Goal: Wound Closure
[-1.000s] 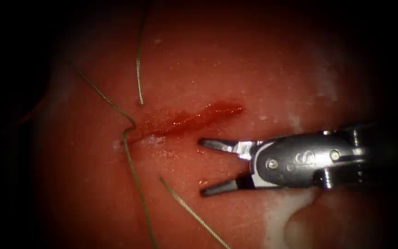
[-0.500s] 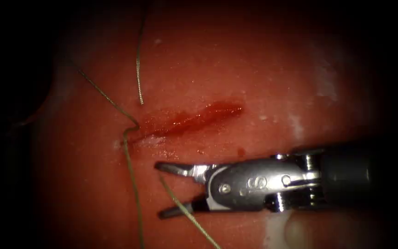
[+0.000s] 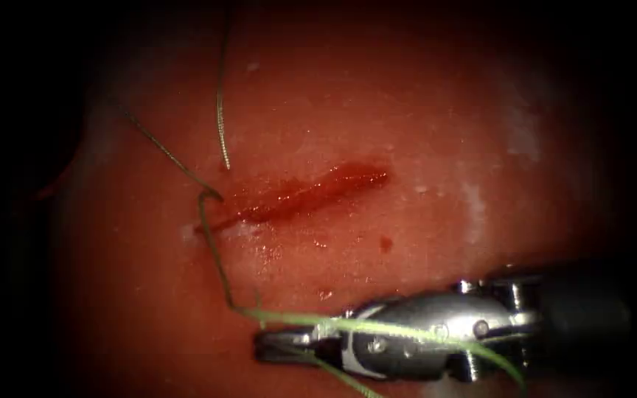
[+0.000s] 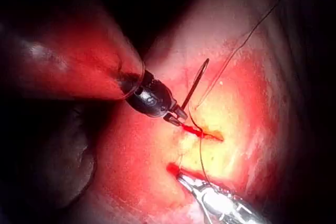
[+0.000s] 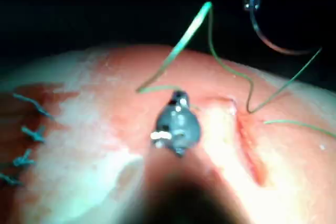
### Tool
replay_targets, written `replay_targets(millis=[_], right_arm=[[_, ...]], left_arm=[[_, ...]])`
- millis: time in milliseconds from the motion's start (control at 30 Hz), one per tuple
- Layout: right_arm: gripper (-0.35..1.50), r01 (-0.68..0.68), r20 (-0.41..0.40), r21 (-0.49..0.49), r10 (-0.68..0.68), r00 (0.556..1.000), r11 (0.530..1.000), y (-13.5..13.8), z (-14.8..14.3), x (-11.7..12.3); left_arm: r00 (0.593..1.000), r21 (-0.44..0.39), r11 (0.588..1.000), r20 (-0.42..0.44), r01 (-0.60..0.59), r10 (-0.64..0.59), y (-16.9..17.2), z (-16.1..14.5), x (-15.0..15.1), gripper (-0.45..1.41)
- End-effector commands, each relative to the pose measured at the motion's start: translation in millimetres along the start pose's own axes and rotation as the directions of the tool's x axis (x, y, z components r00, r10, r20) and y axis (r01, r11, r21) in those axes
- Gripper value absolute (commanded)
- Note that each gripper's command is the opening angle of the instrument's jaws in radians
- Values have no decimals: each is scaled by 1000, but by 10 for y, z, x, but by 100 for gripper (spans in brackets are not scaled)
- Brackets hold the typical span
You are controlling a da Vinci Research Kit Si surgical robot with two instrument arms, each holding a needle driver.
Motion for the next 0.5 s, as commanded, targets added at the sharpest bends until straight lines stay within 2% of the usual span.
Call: replay_targets(millis=[33, 200, 500], right_arm=[[-35, 5, 1, 17, -5, 1000, 1000, -15, 9, 8], [-35, 29, 28, 144, -34, 999, 989, -52, 7, 26], [-35, 66, 43, 263, -80, 996, 963, -86, 2, 52]], left_arm=[[1000, -2, 1000, 0, 2, -2, 4, 6, -5, -35], [1000, -5, 1000, -1, 2, -2, 3, 4, -5, -35], [1000, -8, 1000, -2, 2, -2, 3, 0, -5, -35]])
